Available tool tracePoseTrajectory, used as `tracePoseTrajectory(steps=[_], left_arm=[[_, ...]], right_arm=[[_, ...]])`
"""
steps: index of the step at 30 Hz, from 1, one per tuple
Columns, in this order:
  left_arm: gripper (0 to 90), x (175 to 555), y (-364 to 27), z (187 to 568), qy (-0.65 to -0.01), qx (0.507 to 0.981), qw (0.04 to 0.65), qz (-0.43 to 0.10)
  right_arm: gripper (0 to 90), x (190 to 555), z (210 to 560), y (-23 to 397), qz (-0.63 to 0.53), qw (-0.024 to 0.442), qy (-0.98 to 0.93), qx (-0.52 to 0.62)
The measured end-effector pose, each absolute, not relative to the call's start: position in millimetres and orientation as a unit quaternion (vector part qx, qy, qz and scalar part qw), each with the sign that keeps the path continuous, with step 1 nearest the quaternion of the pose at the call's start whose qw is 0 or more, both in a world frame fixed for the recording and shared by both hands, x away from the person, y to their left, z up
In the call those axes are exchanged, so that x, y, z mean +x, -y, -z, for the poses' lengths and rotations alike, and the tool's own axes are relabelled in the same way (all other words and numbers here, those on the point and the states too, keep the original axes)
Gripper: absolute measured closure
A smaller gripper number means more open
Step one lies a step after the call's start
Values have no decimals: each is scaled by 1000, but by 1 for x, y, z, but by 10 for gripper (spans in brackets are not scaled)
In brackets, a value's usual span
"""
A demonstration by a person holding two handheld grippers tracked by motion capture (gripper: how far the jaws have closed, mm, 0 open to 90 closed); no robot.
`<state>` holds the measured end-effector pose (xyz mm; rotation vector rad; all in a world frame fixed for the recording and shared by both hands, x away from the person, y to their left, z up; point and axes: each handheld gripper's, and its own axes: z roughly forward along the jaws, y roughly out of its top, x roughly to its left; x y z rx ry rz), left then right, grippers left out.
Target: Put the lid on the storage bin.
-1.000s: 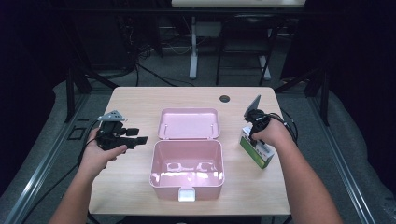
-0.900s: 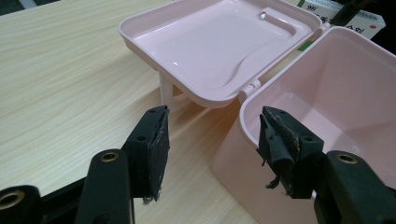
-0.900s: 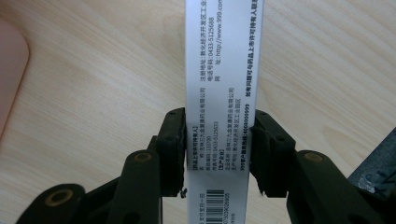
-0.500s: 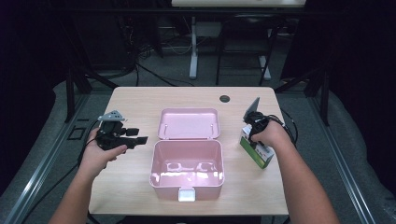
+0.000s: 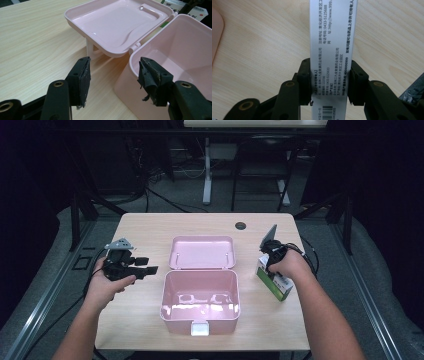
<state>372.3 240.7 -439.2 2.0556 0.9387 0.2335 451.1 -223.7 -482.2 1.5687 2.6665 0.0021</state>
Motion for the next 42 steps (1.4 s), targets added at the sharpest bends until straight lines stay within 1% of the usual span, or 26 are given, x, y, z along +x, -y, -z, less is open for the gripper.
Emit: tracePoseTrajectory(steps=[25,42], left_arm=[[428,373,-241,439,-375,821,421,-94],[428,373,-241,441,-379,819,422,-91]], right_arm=[[612,435,454,207,-5,32,-883,468],[612,419,425,198,-3,36,-896,442]])
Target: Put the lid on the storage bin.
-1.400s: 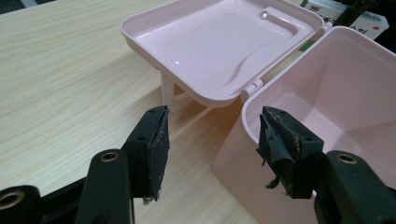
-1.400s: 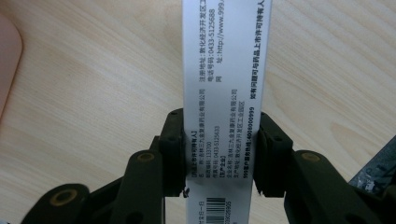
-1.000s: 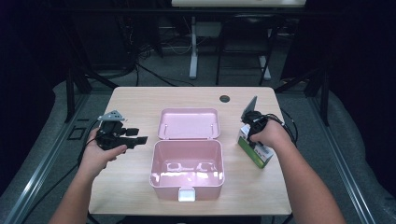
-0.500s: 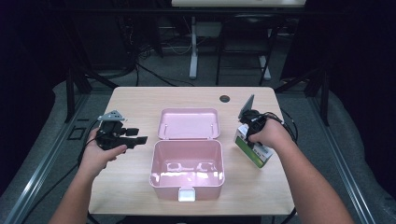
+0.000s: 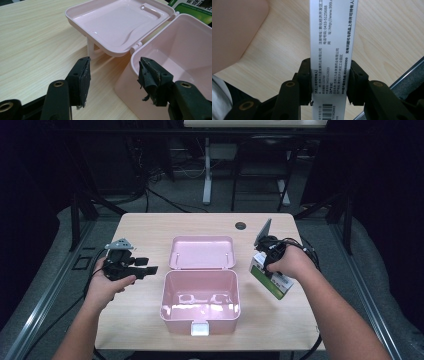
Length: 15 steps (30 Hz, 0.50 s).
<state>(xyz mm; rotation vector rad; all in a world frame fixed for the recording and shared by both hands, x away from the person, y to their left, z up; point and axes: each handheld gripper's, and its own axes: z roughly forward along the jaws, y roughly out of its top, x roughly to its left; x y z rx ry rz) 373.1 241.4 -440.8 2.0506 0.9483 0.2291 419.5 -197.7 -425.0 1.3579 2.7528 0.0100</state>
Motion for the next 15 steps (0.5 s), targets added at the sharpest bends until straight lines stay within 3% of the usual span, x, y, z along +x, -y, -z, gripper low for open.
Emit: tracePoseTrajectory(steps=[15], left_arm=[[428,373,-242,441,-378,819,421,-92]], right_arm=[[613,409,395,189,-4,36,-903,427]])
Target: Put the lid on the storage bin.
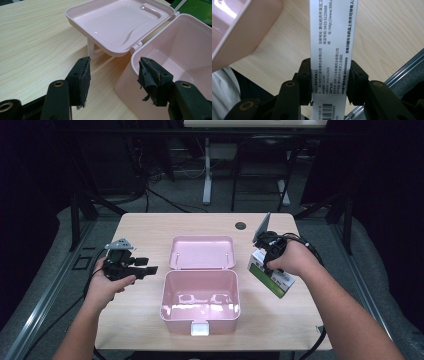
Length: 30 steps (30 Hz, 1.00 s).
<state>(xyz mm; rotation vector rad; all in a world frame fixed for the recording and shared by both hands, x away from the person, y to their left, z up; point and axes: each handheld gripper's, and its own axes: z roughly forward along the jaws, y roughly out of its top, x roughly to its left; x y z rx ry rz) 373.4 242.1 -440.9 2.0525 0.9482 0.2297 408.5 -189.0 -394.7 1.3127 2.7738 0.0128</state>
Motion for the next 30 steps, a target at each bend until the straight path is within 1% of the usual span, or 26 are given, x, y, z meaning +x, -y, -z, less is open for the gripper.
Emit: tracePoseTrajectory(steps=[8,15,20,30], left_arm=[[428,373,-242,441,-379,819,421,-92],[428,373,-242,441,-379,820,420,-90],[428,374,-241,442,-378,820,420,-92],[428,374,-242,442,-380,819,420,-90]], right_arm=[[614,398,372,185,-11,50,-909,413],[615,390,362,178,-14,53,-915,399],[614,384,351,166,-14,52,-924,378],[615,377,344,141,-10,53,-938,343]])
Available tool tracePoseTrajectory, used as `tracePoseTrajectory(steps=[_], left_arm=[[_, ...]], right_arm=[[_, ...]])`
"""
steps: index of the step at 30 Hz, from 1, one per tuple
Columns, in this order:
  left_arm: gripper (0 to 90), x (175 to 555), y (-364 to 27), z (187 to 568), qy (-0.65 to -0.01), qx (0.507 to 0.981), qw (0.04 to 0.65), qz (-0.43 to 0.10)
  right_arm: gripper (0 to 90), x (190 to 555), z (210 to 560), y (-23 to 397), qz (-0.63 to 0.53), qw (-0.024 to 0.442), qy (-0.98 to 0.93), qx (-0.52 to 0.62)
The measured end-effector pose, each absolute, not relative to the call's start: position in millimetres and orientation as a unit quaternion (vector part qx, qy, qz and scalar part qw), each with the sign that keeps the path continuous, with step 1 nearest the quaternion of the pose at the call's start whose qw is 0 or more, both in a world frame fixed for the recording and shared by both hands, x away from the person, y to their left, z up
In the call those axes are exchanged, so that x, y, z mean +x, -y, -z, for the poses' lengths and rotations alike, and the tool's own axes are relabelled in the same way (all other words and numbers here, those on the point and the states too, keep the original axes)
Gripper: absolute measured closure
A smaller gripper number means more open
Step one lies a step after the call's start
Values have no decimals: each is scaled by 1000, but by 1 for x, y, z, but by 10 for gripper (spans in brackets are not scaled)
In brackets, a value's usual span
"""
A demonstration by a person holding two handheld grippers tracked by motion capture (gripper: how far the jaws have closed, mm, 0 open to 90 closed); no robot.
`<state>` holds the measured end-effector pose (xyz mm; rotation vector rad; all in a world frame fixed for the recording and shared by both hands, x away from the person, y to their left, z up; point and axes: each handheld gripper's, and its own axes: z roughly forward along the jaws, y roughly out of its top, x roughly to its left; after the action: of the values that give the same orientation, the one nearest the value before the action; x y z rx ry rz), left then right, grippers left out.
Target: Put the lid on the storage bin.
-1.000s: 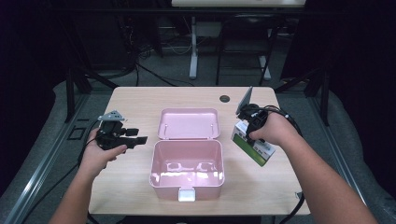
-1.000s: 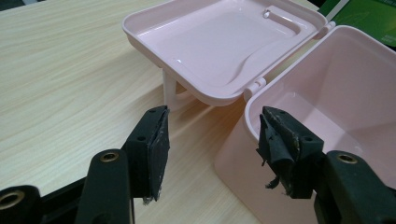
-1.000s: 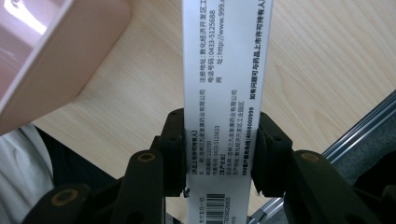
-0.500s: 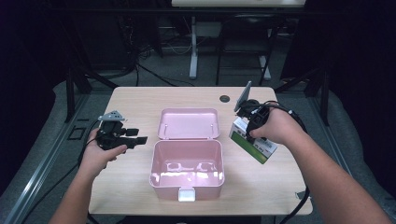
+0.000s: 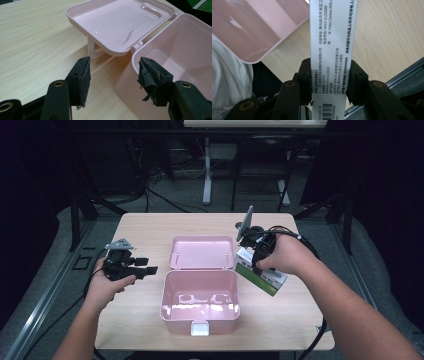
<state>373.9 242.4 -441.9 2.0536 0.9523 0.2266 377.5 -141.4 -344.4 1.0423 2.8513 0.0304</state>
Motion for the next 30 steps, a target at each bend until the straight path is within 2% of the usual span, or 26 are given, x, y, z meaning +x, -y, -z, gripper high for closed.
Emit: tracePoseTrajectory(steps=[30], left_arm=[[428,374,-244,442,-379,817,424,-92]], right_arm=[[614,347,340,55,-12,48,-977,210]])
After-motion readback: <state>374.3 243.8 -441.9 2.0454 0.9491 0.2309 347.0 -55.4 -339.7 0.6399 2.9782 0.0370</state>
